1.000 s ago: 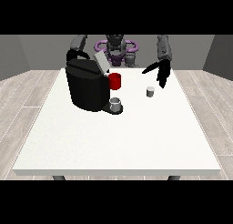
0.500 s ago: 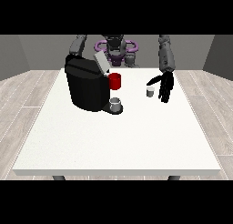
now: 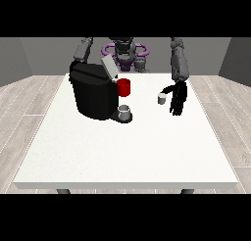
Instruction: Insert the coffee pod into the coffee machine and close the lid
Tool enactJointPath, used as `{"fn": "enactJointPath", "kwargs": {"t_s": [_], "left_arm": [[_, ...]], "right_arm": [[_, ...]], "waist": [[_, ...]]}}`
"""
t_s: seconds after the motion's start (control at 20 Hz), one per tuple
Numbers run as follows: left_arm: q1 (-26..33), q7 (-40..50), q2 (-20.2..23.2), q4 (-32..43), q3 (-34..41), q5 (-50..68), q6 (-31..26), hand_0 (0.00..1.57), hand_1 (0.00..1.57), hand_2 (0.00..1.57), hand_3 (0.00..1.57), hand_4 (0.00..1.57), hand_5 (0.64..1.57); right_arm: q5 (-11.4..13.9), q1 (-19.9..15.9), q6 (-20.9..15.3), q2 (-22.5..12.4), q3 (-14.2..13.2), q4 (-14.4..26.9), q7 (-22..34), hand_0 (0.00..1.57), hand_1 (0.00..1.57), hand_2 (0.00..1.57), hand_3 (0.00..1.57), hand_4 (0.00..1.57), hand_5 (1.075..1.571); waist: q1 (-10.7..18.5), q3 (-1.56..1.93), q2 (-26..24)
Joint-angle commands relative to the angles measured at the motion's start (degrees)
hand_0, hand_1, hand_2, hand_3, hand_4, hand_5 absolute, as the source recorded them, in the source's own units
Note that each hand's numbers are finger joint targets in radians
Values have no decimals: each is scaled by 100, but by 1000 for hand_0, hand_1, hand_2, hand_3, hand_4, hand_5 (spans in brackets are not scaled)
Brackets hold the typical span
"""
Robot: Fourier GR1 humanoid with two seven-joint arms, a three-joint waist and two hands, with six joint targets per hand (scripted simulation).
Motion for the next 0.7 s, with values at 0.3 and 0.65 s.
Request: {"fn": "enactJointPath", "kwargs": {"t_s": [0.3,0.65], "left_arm": [[-488,-171,-61,823,82,-146,-279,0,0,188,0,0,1571],[-341,-151,-650,601,-272,-634,500,1071,1071,1147,1082,0,1571]], "right_arm": [[87,-135,-205,174,64,104,28,0,0,0,0,388,1571],[38,-160,-205,146,-82,508,-199,0,0,0,0,379,1571]], "waist": [[-11,-34,59],[5,-32,-96]]}}
